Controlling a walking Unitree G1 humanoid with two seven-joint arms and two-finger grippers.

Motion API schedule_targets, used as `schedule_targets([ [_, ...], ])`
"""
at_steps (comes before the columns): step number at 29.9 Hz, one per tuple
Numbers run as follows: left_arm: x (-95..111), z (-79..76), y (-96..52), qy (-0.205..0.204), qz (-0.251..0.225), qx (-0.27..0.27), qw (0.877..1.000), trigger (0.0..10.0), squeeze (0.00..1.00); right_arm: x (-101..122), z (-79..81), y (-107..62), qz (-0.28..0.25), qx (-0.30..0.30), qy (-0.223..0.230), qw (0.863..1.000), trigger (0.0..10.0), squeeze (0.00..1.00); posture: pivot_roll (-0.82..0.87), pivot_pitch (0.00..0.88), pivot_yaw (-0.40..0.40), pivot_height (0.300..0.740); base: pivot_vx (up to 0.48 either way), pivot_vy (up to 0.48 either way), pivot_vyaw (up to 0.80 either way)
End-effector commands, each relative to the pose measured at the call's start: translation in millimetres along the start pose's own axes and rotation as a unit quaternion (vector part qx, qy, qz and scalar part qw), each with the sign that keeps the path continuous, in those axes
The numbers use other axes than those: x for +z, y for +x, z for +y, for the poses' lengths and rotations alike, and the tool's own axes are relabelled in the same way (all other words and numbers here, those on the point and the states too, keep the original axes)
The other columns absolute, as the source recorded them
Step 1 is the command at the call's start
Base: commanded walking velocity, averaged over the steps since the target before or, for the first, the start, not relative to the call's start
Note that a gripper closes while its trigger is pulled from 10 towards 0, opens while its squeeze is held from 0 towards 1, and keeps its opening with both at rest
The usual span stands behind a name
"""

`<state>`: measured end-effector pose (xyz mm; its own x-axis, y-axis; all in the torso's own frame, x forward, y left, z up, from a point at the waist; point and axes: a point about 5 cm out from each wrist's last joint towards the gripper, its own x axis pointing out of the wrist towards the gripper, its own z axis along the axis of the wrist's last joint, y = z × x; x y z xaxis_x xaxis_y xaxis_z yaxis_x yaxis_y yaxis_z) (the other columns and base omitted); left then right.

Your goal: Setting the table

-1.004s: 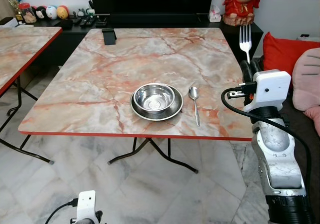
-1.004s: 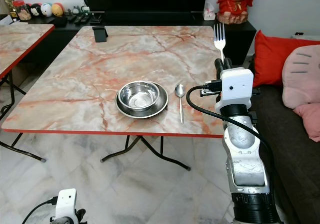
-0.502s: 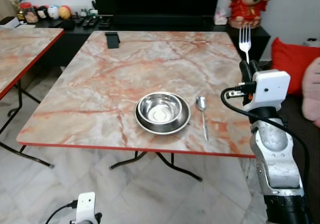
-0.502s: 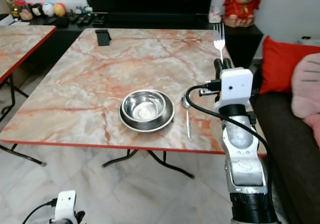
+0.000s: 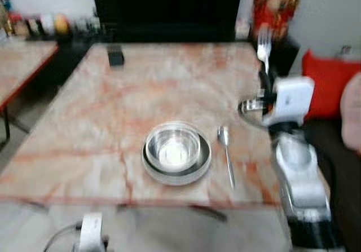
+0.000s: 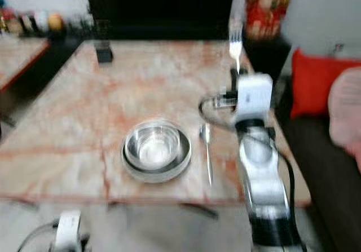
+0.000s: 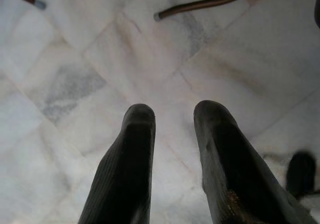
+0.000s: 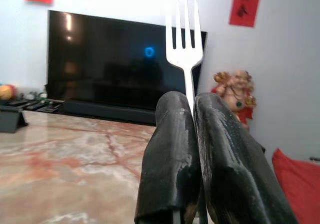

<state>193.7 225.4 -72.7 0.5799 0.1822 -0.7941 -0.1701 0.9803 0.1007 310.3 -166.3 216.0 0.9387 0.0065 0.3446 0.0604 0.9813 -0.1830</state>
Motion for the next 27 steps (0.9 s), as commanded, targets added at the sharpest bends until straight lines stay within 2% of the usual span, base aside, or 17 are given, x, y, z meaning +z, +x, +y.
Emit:
schedule_targets([
  [1, -1, -5.1, 0.2, 0.004, 0.004, -0.012, 1.000, 10.0, 0.00, -3, -5.8, -4.3, 0.021, -0.022, 0.010, 0.999, 10.0, 0.00, -0.12, 0.000, 0.052, 0.740, 0.000, 0.000, 0.00],
  [4, 0, -4.9, 0.2, 0.004, 0.003, -0.015, 1.000, 10.0, 0.00, -17, -4.6, -9.7, 0.083, -0.035, 0.021, 0.996, 10.0, 0.00, -0.12, 0.000, 0.053, 0.740, 0.000, 0.000, 0.00],
  [5, 0, -4.8, 0.3, 0.005, 0.004, -0.015, 1.000, 10.0, 0.00, -26, -2.2, -12.8, 0.122, -0.033, 0.038, 0.991, 10.0, 0.00, -0.12, 0.000, 0.054, 0.740, 0.000, 0.000, 0.00],
  [7, 0, -4.7, 0.3, 0.007, 0.004, -0.016, 1.000, 10.0, 0.00, -34, 0.7, -16.0, 0.151, -0.027, 0.055, 0.987, 10.0, 0.00, -0.13, 0.000, 0.053, 0.740, 0.000, 0.000, 0.00],
  [8, 0, -4.9, 0.3, 0.006, 0.004, -0.016, 1.000, 10.0, 0.00, -42, 2.7, -19.8, 0.178, -0.026, 0.078, 0.981, 10.0, 0.00, -0.13, 0.000, 0.053, 0.740, 0.000, 0.000, 0.00],
  [13, 0, -5.3, 0.3, 0.005, 0.004, -0.017, 1.000, 10.0, 0.00, -53, 3.1, -25.9, 0.227, -0.020, 0.089, 0.970, 10.0, 0.00, -0.12, 0.000, 0.052, 0.740, 0.000, 0.000, 0.00],
  [15, 0, -5.4, 0.3, 0.004, 0.004, -0.018, 1.000, 10.0, 0.00, -58, 6.0, -28.5, 0.254, 0.001, 0.087, 0.963, 10.0, 0.00, -0.12, 0.000, 0.052, 0.740, 0.000, 0.000, 0.00],
  [18, 0, -6.3, 0.4, 0.004, 0.005, -0.019, 1.000, 10.0, 0.00, -69, 11.1, -37.7, 0.305, 0.008, 0.092, 0.948, 10.0, 0.00, -0.12, 0.000, 0.047, 0.740, 0.000, 0.000, 0.00],
  [27, 1, -6.7, 0.5, 0.004, 0.005, -0.021, 1.000, 10.0, 0.00, -84, 18.2, -54.5, 0.363, 0.040, 0.106, 0.925, 10.0, 0.00, -0.13, 0.000, 0.049, 0.740, 0.000, 0.000, 0.00],
])
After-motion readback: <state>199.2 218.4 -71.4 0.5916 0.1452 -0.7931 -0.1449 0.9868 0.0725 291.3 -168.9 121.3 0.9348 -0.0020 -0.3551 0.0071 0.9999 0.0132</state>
